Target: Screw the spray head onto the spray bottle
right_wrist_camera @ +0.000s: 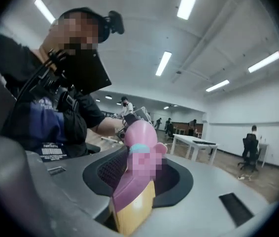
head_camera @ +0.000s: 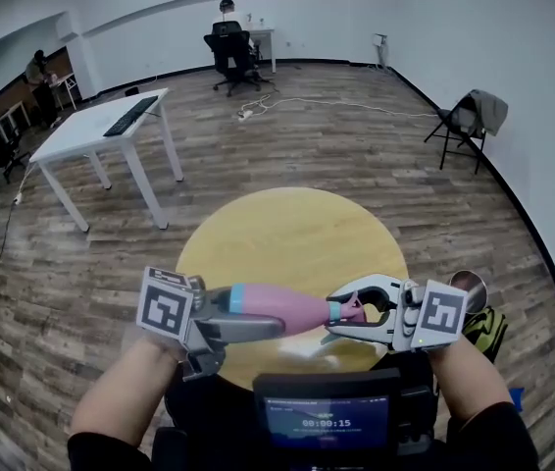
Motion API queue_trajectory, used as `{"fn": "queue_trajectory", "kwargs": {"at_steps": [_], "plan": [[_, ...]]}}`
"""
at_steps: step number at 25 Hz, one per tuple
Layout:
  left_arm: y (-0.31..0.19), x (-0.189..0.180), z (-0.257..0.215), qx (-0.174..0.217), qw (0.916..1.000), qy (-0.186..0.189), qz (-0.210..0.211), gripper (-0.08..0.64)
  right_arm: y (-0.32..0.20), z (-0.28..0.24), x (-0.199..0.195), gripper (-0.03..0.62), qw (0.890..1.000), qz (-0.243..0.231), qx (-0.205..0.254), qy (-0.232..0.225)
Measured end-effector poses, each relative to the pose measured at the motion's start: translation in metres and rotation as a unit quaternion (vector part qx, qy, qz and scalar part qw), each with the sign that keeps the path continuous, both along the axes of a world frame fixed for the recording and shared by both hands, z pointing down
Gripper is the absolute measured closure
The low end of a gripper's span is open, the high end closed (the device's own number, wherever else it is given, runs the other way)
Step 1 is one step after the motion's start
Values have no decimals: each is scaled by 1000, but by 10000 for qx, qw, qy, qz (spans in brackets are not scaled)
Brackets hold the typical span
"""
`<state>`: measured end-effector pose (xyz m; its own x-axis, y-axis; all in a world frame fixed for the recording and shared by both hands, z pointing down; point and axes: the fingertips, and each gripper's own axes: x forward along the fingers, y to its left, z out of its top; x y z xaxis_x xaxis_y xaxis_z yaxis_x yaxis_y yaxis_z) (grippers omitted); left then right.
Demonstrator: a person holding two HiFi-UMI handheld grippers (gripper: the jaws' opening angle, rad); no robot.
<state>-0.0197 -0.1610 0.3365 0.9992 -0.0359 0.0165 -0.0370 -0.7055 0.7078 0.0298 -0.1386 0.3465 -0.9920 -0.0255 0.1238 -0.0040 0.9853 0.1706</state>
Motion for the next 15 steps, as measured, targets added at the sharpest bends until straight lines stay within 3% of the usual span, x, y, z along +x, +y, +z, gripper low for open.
{"fn": "queue_trajectory", "kwargs": {"at_steps": [1, 2, 3, 4, 5, 6, 7, 8, 9, 10, 11, 12, 15], "plan": [[-1, 0, -4, 400, 9991, 34, -117, 23, -2, 1, 2, 431, 10000, 40, 3, -38], [-2, -2, -8, 1108, 9934, -39, -285, 20, -6, 2, 3, 434, 9994, 30, -295, -173], [-5, -5, -10, 2078, 9764, -278, -509, 18, -12, 3, 4, 434, 9957, -39, -851, -358], [-7, -8, -10, 3215, 9416, -685, -729, 18, -19, 5, 5, 434, 9861, -162, -1565, -538], [-8, -11, -8, 4347, 8883, -1198, -866, 9, -24, 10, 6, 434, 9705, -313, -2295, -668], [-5, -12, -3, 5276, 8275, -1700, -899, 3, -27, 18, 8, 434, 9525, -457, -2921, -729], [1, -11, 2, 5937, 7727, -2078, -857, 3, -27, 27, 8, 434, 9359, -584, -3395, -731], [8, -8, 8, 6412, 7279, -2309, -756, 3, -26, 35, 9, 434, 9232, -694, -3712, -709], [15, -4, 15, 6760, 6929, -2437, -595, 3, -25, 41, 9, 434, 9156, -784, -3885, -685], [20, 0, 23, 6990, 6678, -2526, -412, 3, -23, 44, 9, 434, 9127, -846, -3942, -657], [22, 2, 30, 7115, 6518, -2610, -276, 3, -23, 45, 9, 434, 9135, -880, -3921, -633], [20, 2, 34, 7158, 6440, -2691, -227, 3, -23, 44, 11, 434, 9154, -910, -3869, -632], [12, -9, 32, 7105, 6403, -2896, -376, 3, -21, 31, 19, 436, 9139, -1125, -3816, -810]]}}
